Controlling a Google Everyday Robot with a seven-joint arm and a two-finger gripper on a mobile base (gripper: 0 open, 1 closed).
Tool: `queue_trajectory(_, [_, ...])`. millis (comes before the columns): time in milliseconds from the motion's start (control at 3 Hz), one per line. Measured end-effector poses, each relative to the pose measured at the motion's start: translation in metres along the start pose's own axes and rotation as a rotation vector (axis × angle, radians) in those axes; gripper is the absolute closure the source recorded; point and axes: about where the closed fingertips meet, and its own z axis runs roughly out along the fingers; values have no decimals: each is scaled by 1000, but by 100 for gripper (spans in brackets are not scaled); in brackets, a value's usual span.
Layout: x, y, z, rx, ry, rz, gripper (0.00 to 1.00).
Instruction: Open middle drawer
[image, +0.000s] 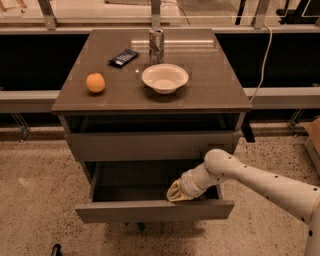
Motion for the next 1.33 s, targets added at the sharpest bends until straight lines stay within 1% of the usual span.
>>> queue_trajectory(333, [-16,11,-1,-42,-37,-42,100])
queue_trajectory(667, [-26,24,-4,-63,-66,-47,100])
queue_trajectory(1000, [-30,19,-13,-37,-54,-35,100])
queue_trajectory(1333, [-32,-5,-12,23,-32,-3,100])
